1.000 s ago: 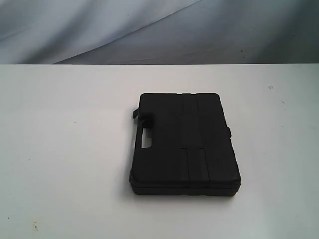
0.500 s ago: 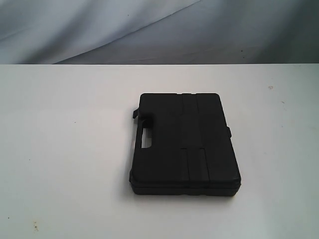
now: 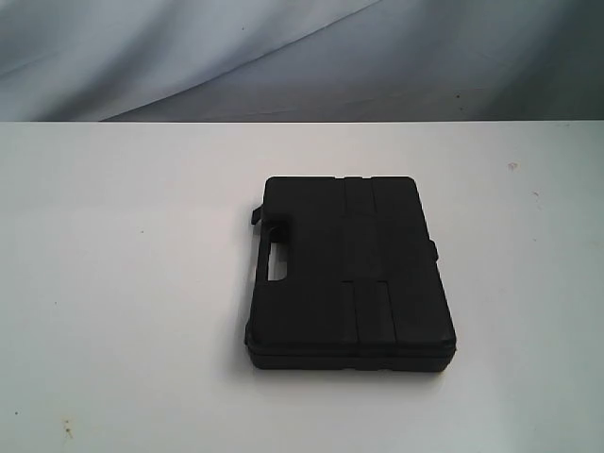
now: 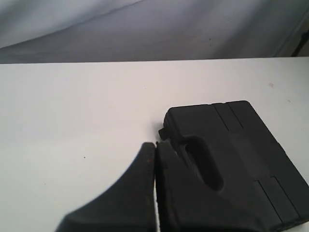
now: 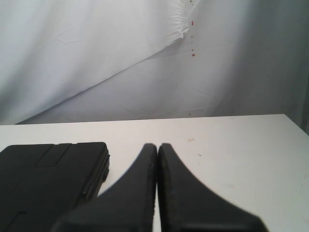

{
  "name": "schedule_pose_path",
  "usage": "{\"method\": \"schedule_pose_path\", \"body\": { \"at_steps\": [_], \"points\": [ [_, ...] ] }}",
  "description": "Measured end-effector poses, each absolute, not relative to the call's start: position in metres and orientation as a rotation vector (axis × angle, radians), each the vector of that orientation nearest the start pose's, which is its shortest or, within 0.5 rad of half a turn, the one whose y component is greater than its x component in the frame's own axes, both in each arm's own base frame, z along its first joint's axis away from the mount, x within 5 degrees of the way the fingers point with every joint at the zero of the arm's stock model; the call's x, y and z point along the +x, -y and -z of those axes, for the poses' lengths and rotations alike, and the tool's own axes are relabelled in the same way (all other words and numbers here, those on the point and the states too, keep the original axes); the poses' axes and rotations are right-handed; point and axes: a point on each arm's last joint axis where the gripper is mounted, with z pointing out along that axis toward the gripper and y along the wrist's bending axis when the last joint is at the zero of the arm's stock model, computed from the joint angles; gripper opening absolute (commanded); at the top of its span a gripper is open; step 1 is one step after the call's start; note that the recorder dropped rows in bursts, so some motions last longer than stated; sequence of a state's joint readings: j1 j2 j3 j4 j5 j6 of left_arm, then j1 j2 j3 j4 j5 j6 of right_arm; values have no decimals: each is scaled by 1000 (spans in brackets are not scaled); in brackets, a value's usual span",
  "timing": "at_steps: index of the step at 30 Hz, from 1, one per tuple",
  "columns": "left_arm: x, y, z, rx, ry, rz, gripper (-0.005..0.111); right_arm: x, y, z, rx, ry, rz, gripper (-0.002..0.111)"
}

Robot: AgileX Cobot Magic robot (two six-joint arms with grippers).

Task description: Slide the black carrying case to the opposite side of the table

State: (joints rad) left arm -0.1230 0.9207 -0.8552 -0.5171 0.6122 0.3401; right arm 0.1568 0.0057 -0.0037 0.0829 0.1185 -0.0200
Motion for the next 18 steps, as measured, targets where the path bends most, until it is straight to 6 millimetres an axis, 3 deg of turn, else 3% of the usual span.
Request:
{"method": "schedule_pose_path", "body": {
  "at_steps": [7,11,18],
  "points": [
    [215,66,-361,326,-2158,430,0,56,-10,-203,-83,-1604,-178,0],
    [235,95,-355,443,-2216,390,0,56,-10,-203,-83,-1604,-178,0],
    [266,147,-326,545,-2352,240,0,56,-10,-203,-83,-1604,-178,0]
  ]
}}
